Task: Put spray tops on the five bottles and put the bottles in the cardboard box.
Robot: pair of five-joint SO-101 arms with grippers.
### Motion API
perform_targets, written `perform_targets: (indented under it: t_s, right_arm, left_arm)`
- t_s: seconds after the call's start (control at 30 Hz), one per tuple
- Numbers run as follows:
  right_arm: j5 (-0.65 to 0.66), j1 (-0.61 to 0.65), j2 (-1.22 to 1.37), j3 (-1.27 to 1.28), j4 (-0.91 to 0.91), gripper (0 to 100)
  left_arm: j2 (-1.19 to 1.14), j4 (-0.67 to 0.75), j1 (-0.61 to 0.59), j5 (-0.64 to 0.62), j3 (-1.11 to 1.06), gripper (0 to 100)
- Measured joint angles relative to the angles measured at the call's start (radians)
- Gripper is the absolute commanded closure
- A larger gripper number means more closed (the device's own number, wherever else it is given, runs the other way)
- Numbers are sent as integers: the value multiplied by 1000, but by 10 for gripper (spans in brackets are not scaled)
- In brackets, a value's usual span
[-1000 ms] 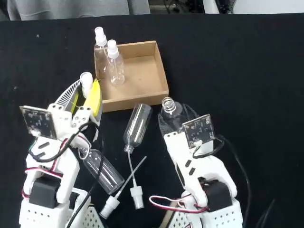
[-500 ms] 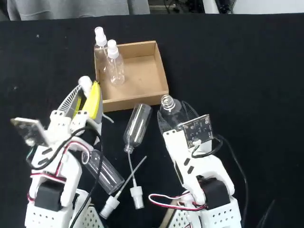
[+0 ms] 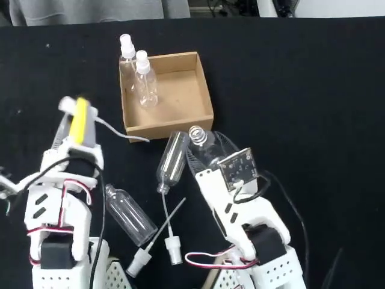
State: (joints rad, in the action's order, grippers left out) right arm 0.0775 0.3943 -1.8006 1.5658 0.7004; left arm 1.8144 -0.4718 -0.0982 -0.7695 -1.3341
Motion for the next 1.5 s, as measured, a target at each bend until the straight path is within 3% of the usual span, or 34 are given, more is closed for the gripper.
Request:
perform_targets:
  t_s: [0.23,0.73,1.37,1.5]
  right_arm:
    - [0,0,0,84,-141,924]
    - [48,138,0,120,-160,924]
    - [72,146,0,120,-164,924]
    - [147,146,0,120,-164,924]
  left_arm:
    - [-2,0,-101,-141,-51,971]
    - [-2,0,-232,-400,-51,971]
    - [0,0,-245,-419,-2,971]
    - [0,0,-245,-419,18,971]
